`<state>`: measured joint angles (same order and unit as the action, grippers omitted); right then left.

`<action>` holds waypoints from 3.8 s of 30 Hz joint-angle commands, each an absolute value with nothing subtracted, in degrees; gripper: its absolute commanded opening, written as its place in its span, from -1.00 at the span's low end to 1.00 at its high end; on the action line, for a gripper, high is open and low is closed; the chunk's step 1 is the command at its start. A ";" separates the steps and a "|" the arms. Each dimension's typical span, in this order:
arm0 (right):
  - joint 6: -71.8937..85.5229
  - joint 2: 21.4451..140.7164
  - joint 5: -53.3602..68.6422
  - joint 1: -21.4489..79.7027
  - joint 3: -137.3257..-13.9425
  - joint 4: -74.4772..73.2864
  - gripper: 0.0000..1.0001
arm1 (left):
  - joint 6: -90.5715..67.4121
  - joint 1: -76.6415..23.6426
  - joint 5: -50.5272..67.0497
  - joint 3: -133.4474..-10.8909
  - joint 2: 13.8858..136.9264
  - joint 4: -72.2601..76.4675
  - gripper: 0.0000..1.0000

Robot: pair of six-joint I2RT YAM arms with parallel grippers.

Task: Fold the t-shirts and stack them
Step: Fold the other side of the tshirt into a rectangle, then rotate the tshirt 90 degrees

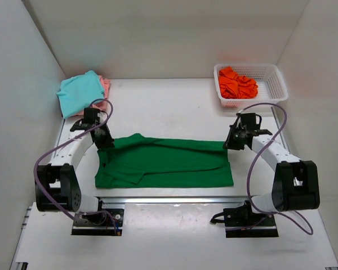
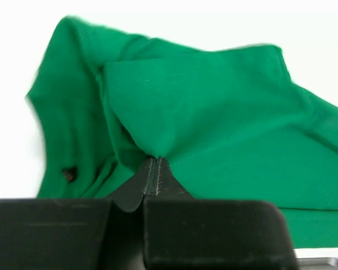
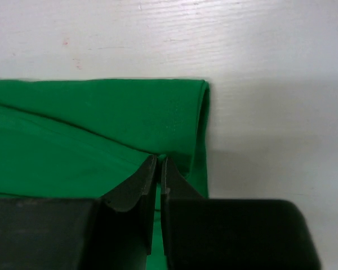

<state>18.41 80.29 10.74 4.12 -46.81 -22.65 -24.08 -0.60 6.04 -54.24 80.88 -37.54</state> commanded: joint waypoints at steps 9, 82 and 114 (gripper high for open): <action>16.17 72.78 11.42 1.85 -40.09 -19.78 -1.00 | -23.47 -2.19 0.09 -47.55 71.72 -41.30 -1.00; 16.43 85.78 13.63 10.11 -44.75 -21.45 -1.00 | -37.09 -16.44 0.17 -56.51 97.80 -37.71 -0.27; 52.04 91.74 2.02 54.14 -36.37 -6.42 -1.00 | -28.91 -18.72 15.90 -143.39 159.35 -47.85 -0.77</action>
